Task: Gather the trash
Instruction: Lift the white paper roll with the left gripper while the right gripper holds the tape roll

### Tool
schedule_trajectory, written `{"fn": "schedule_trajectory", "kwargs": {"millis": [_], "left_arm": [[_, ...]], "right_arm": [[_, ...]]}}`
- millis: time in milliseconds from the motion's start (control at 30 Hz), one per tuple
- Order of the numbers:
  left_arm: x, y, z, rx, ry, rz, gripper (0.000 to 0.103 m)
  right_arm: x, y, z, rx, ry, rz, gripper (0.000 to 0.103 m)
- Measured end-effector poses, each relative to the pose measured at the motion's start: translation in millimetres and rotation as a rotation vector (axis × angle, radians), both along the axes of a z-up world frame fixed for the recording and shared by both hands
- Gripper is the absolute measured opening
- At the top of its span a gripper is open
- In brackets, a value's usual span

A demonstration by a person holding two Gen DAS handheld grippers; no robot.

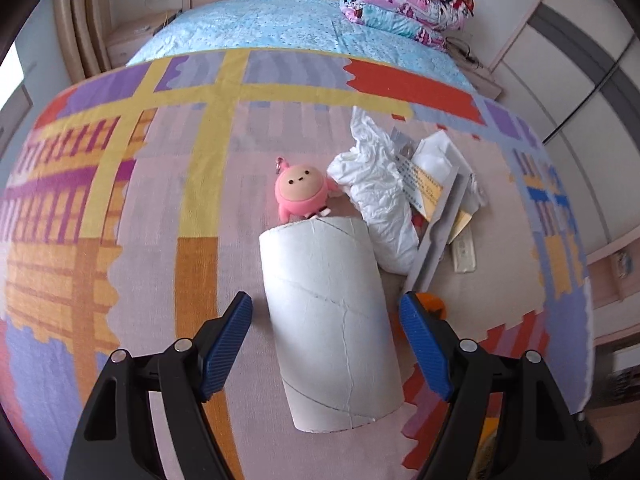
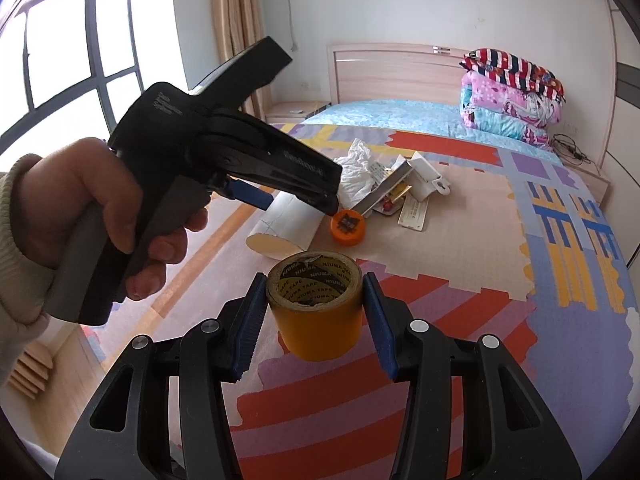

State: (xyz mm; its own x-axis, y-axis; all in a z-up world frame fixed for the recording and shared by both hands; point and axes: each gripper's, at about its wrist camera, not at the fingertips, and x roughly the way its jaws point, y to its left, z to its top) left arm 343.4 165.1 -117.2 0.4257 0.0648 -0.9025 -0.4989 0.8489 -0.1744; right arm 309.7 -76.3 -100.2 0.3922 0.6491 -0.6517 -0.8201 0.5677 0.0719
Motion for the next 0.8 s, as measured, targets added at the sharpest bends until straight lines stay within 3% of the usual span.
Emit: {"fn": "schedule_trajectory", "kwargs": {"millis": [100,467,800], "left_arm": [[0,-5,-1,0.046,0.009,-0.004,0.058],[-35,-4,19,0.008,-0.065,-0.028,0.057],[-106,-40,53,0.041,-0.188,-0.105,0.057]], "right_arm": [[0,-3,1,0.005,0.0,-0.005,0.048],[-13,-8,6,0.012,-0.01,-0.004,0.048],[-37,-21,22,0.028,-0.035,-0.006,0.048]]}}
